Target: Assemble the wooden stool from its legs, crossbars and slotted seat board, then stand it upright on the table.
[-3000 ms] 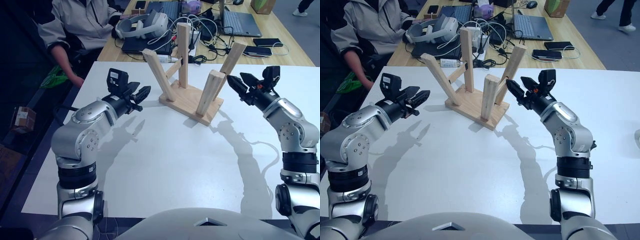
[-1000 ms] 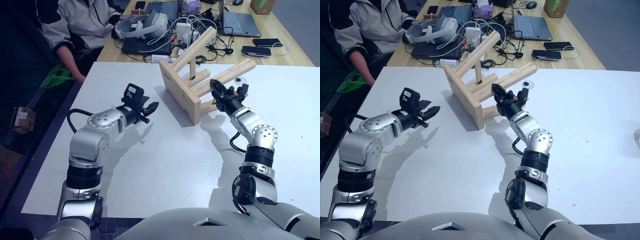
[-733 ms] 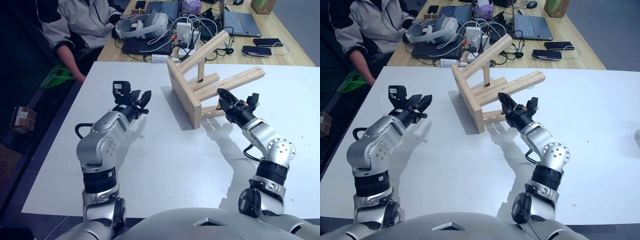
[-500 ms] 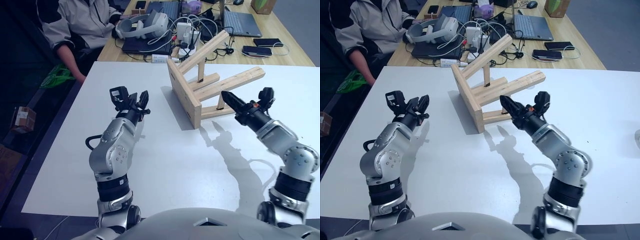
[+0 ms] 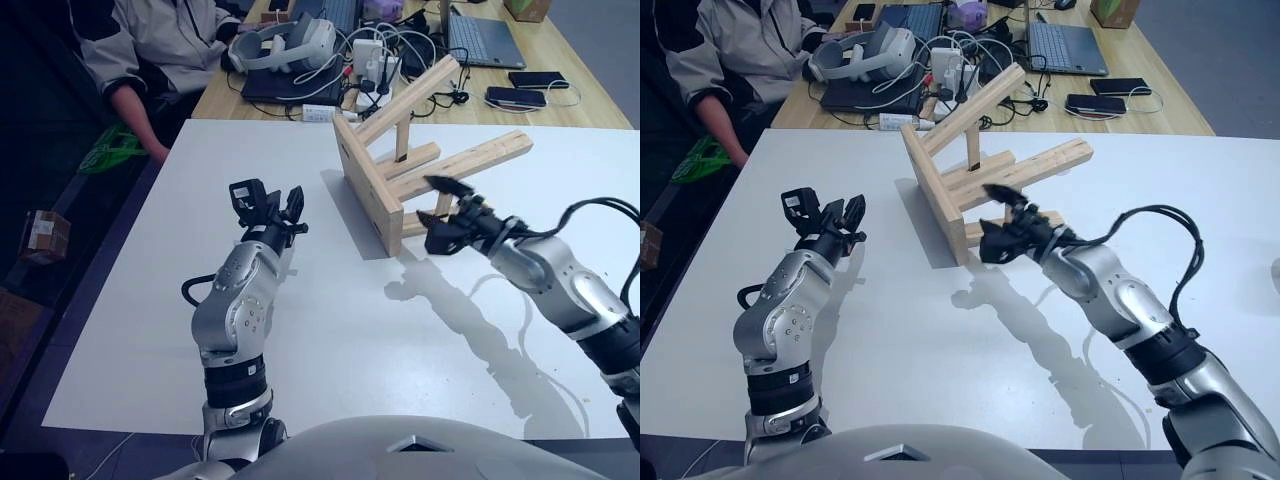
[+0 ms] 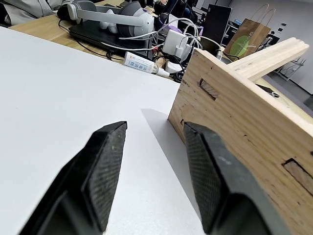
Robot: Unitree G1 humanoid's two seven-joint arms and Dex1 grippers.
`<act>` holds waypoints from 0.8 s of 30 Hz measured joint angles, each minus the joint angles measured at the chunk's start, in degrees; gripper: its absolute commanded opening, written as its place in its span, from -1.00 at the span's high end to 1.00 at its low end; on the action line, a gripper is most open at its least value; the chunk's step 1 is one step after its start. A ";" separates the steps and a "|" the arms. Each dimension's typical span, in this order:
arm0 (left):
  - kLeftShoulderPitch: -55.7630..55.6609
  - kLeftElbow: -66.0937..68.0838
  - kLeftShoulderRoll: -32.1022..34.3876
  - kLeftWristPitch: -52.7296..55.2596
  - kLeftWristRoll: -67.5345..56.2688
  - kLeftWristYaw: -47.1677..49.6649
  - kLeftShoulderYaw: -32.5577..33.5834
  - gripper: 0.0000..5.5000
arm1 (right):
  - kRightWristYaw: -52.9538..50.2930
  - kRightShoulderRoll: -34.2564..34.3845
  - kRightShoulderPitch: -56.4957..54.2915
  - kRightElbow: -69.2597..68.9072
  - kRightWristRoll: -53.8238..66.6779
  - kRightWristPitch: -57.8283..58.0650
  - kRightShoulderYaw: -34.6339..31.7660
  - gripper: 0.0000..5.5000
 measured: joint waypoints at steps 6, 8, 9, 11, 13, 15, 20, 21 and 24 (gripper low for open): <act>-0.31 1.24 -0.18 -0.64 0.14 0.00 -0.80 0.23 | -6.12 6.86 -5.44 11.34 -9.32 2.19 -0.48 -0.30; -0.39 1.31 -0.16 -0.81 0.15 -0.01 -0.87 0.23 | -8.00 8.32 -5.87 11.59 -9.30 3.24 -2.30 -0.30; -0.42 1.33 -0.15 -0.87 0.17 -0.02 -0.90 0.23 | -8.23 8.57 -5.97 11.51 -9.16 3.19 -2.87 -0.30; -0.67 1.42 -0.09 -1.13 0.19 -0.03 -1.04 0.23 | -8.60 8.63 -5.77 9.91 -7.59 2.62 -5.22 -0.30; -0.70 1.54 -0.08 -1.17 0.21 -0.04 -1.12 0.23 | -9.90 8.52 -5.65 9.87 -7.74 2.27 -5.88 -0.30; -0.82 1.73 -0.07 -1.21 0.52 -0.04 -1.59 0.23 | -12.01 8.94 -6.52 14.00 -9.43 2.25 -5.77 -0.30; -1.65 2.22 -0.05 -1.25 0.62 -0.18 -2.14 0.23 | -16.94 14.77 -10.81 26.07 -11.64 3.43 -4.55 -0.30; -1.72 2.37 -0.05 -1.25 0.62 -0.20 -2.17 0.23 | -17.70 15.82 -11.53 27.54 -11.79 3.41 -4.13 -0.30; -1.77 2.66 -0.02 -1.25 0.62 -0.30 -2.23 0.23 | -19.18 18.50 -12.33 30.27 -11.99 3.19 -3.27 -0.19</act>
